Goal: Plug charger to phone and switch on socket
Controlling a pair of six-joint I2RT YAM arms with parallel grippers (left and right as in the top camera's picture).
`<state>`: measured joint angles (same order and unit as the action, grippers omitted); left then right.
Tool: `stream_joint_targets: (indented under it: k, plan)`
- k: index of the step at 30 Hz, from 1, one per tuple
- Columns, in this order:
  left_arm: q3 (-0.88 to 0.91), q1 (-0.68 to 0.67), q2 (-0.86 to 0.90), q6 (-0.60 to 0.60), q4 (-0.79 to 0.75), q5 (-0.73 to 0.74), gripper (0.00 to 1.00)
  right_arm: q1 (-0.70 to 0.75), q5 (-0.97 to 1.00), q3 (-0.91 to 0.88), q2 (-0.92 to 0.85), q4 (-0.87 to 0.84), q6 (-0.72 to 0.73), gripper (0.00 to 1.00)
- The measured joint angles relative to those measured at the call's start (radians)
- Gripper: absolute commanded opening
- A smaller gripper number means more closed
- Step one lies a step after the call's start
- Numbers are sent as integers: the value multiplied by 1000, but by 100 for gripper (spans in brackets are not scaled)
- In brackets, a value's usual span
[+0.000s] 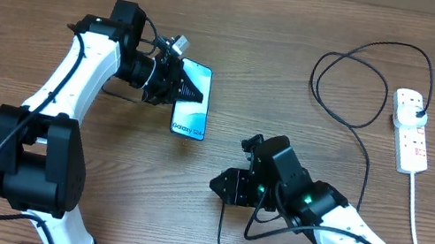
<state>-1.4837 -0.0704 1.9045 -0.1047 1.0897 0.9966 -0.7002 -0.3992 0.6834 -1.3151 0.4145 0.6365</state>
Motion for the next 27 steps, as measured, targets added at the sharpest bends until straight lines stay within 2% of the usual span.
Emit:
stream_joint_targets:
  k: [9, 18, 25, 27]
  plan:
    - [0, 1, 0, 0, -9, -11, 4, 0, 82, 184, -168, 246, -16, 45]
    - [0, 38, 0, 0, -10, -14, 4, -36, 186, 236, -289, 248, -54, 45]
    - [0, 40, 0, 0, -6, -32, 4, -98, 241, 237, -355, 233, -60, 37]
    - [0, 40, 0, 0, -6, -33, 5, -98, 251, 240, -356, 234, -60, 31]
